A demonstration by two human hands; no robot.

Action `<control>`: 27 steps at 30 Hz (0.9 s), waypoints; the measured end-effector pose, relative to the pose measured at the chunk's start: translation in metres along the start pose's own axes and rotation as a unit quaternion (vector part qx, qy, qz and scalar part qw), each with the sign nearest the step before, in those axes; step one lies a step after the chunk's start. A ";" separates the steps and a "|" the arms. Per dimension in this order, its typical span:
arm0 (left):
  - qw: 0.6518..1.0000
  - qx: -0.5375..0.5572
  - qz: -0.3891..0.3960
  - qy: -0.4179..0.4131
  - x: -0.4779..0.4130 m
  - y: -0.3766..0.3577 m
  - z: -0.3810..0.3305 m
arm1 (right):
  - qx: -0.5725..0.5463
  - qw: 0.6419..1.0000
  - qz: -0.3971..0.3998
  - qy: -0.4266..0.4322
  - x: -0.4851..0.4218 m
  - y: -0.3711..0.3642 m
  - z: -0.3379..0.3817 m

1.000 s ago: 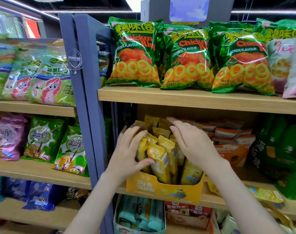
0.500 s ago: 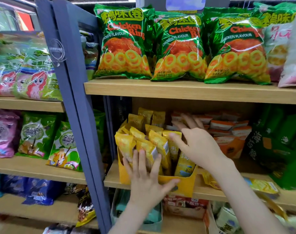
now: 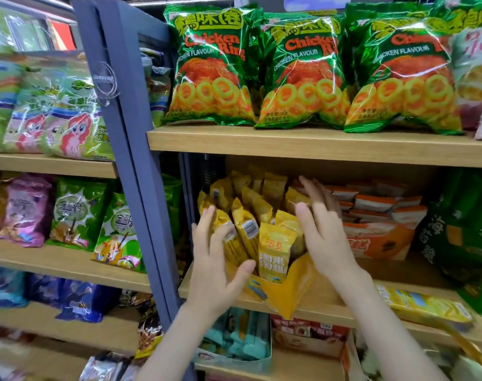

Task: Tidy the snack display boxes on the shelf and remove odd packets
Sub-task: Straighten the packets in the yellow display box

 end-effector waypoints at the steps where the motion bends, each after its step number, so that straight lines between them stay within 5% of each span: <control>1: 1.000 -0.005 -0.014 -0.011 0.004 -0.004 -0.009 | -0.028 0.998 0.004 -0.062 0.001 -0.001 -0.006; 4: 0.997 -0.062 -0.029 -0.047 0.012 -0.019 -0.027 | -0.017 0.990 0.069 -0.118 0.002 -0.005 -0.006; 10: 0.996 -0.076 -0.013 -0.037 -0.009 -0.002 -0.002 | 0.206 0.969 0.133 0.016 0.021 -0.020 0.022; 13: 0.999 -0.014 -0.013 -0.038 -0.012 0.019 0.007 | 0.163 0.978 0.120 0.043 0.021 -0.013 0.026; 16: 0.997 0.018 -0.042 -0.060 -0.005 0.024 -0.004 | 0.039 0.996 0.065 -0.049 0.000 -0.007 0.004; 21: 0.972 -0.123 -0.104 -0.171 -0.002 0.014 -0.032 | -0.003 0.973 0.132 -0.191 -0.038 -0.027 -0.038; 27: 0.945 -0.197 -0.100 -0.242 -0.011 0.007 -0.040 | 0.042 0.979 0.152 -0.126 -0.054 -0.033 -0.040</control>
Point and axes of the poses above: each hand's wrist, its own x-axis away from the middle knuckle, its own y-axis out of the back of the hand, z = x × y, the point moved 1 cm from there along -x, towards the middle knuckle, and after that the axes turned 14 degrees about y, right-handed, at the moved point
